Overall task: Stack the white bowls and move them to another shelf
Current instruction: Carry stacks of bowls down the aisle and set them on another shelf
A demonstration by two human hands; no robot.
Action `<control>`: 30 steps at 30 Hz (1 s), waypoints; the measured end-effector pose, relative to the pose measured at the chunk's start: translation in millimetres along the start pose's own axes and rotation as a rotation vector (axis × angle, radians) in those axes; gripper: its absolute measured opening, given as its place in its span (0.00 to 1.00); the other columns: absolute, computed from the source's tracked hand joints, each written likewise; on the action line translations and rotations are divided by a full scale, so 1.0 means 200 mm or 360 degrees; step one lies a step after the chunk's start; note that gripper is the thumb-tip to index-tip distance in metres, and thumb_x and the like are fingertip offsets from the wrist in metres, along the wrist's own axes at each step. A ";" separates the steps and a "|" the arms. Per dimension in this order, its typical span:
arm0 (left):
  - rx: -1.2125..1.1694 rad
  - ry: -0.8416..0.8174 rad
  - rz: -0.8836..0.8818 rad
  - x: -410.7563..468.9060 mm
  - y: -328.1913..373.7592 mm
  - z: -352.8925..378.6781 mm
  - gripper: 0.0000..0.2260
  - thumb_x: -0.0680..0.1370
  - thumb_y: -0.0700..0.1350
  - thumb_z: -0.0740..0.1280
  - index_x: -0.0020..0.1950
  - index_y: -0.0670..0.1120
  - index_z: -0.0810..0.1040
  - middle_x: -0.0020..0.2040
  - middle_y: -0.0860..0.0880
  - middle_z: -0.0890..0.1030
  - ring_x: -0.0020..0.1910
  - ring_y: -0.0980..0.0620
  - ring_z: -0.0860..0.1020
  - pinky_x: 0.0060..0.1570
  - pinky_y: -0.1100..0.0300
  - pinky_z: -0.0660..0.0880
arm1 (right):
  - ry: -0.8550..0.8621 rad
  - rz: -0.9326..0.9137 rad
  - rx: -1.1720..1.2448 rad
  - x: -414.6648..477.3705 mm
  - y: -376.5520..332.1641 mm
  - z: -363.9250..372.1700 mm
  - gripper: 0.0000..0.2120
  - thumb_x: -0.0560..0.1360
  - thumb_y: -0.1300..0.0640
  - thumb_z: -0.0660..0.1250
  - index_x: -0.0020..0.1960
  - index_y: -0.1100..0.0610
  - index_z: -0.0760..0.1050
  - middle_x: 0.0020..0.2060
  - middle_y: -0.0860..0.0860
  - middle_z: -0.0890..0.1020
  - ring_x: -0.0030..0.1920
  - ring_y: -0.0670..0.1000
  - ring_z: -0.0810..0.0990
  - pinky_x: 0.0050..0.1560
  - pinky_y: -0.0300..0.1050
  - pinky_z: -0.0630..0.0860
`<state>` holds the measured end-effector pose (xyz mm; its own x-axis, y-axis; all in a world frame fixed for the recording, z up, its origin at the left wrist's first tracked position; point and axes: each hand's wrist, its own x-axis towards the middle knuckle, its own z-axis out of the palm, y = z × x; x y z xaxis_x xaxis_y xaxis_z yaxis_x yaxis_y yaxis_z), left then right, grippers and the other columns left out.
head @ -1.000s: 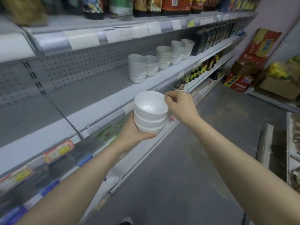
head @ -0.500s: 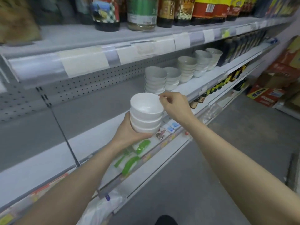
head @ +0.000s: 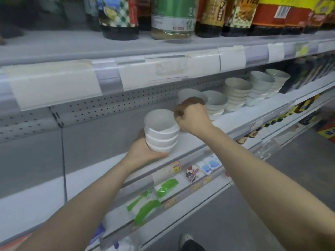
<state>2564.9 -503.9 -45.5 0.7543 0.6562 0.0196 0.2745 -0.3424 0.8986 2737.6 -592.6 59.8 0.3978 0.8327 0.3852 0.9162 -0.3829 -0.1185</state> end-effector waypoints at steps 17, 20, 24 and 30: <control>-0.0010 0.0206 -0.0007 0.31 -0.12 0.05 0.43 0.61 0.54 0.82 0.70 0.60 0.64 0.64 0.63 0.74 0.62 0.62 0.74 0.60 0.64 0.70 | 0.0125 -0.0261 0.0107 0.24 0.17 0.24 0.16 0.74 0.56 0.60 0.51 0.55 0.85 0.41 0.53 0.85 0.61 0.60 0.75 0.68 0.55 0.64; -0.0027 0.0177 0.0001 0.32 -0.11 0.05 0.41 0.62 0.52 0.82 0.68 0.62 0.63 0.63 0.64 0.74 0.61 0.64 0.74 0.61 0.63 0.70 | 0.0277 -0.0243 0.0099 0.21 0.18 0.28 0.19 0.72 0.54 0.55 0.46 0.55 0.86 0.35 0.51 0.85 0.56 0.60 0.78 0.65 0.56 0.69; -0.0012 0.0116 0.0000 0.30 -0.10 0.03 0.46 0.61 0.55 0.82 0.73 0.57 0.61 0.68 0.58 0.72 0.65 0.58 0.72 0.66 0.57 0.69 | 0.0250 -0.0234 0.0071 0.17 0.16 0.27 0.21 0.73 0.53 0.54 0.51 0.53 0.85 0.39 0.51 0.86 0.56 0.61 0.79 0.64 0.57 0.70; 0.0230 0.0158 -0.0068 0.18 -0.10 -0.08 0.47 0.67 0.55 0.79 0.78 0.50 0.56 0.65 0.53 0.74 0.61 0.51 0.76 0.61 0.53 0.74 | 0.0236 -0.0193 0.0063 0.02 0.13 0.16 0.21 0.75 0.54 0.55 0.61 0.51 0.80 0.51 0.51 0.85 0.61 0.61 0.75 0.63 0.56 0.69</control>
<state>2576.9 -462.2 -54.8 0.6794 0.7331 0.0325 0.3935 -0.4013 0.8271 2764.7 -587.7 29.3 0.2756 0.8027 0.5288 0.9593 -0.2650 -0.0976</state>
